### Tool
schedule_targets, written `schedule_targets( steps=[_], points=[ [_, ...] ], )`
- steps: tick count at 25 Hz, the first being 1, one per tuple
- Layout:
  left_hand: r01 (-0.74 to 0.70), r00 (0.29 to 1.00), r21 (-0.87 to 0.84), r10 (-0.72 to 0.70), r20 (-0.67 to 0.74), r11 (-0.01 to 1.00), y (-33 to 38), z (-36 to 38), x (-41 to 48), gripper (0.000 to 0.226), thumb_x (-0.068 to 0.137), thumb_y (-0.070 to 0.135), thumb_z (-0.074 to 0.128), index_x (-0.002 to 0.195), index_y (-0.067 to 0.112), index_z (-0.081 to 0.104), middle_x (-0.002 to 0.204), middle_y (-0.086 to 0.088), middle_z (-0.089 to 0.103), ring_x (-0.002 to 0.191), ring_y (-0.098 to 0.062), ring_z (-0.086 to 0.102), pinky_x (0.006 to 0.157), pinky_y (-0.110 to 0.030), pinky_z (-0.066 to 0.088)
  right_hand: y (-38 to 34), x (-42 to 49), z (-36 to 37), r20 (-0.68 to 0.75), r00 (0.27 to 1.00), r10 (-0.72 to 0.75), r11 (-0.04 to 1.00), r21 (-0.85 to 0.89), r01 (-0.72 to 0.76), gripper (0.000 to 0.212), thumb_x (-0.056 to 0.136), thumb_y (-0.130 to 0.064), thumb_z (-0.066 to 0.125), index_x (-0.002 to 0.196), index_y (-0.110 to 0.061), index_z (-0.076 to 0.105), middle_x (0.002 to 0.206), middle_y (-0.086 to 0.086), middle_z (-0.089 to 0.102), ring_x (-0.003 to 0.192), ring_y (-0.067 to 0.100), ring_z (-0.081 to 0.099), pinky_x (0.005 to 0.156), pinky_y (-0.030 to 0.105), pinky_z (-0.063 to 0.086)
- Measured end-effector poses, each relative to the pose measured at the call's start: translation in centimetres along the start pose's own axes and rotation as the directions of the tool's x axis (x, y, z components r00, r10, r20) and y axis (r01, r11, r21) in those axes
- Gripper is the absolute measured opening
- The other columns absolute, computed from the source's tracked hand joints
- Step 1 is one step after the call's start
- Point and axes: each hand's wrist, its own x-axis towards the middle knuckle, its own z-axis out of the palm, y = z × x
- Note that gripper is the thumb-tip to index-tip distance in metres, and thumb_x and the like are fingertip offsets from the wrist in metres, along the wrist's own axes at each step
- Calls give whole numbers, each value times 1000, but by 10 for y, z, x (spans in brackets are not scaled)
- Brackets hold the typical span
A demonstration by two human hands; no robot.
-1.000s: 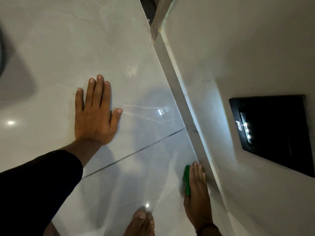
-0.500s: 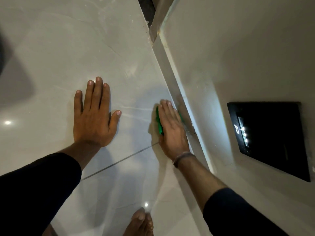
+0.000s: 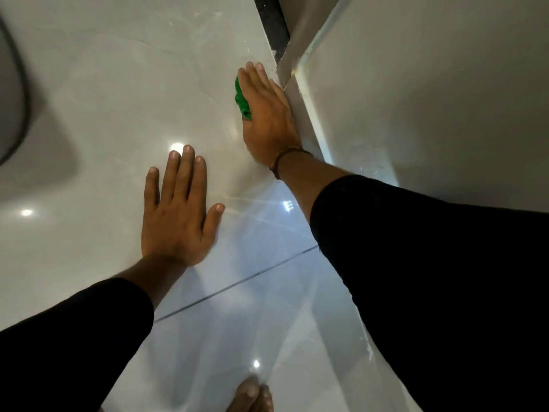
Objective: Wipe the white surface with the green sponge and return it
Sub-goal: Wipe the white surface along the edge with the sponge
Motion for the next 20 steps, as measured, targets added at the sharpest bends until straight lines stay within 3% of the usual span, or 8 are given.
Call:
schedule_targets(
  steps=[4,7,11,15,20],
  points=[
    [-2,1000,-18,2,-1,1000,0,-1,-1,81,107,52,30,173,7,14,183,-16,9,170,-32,3,136,-60,9,-1,-26,-4,-24,1000,-2,1000,4,2,61,91,8,48,150,2,39,159,23,39,150,37,31,126,45,20],
    [-19,1000,-1,19,-23,1000,-1,-1,0,80,108,51,32,172,6,16,183,-18,12,170,-34,7,135,-61,12,4,-82,-13,26,998,57,998,22,-58,74,83,14,47,154,-3,35,163,19,32,154,30,25,127,36,9],
    [-22,999,-2,22,-38,1000,-2,-1,-1,80,108,48,36,172,5,16,182,-19,13,169,-36,11,135,-61,11,12,-175,-27,125,987,102,993,48,-108,92,72,23,47,157,-5,29,167,12,23,157,23,15,128,41,10],
    [-30,999,-7,30,-42,1000,-2,-1,-1,79,108,47,35,171,4,17,182,-20,14,169,-36,11,134,-62,12,23,-259,-33,200,970,135,991,-28,-132,92,70,15,52,157,-4,29,167,12,26,157,24,15,126,50,19],
    [-26,999,-19,25,-37,999,-2,-1,-3,79,108,48,36,172,5,16,182,-20,13,169,-36,10,135,-62,11,29,-350,-35,270,944,188,980,-119,-161,85,77,7,47,158,-6,27,168,11,23,157,25,17,125,49,22]
  ],
)
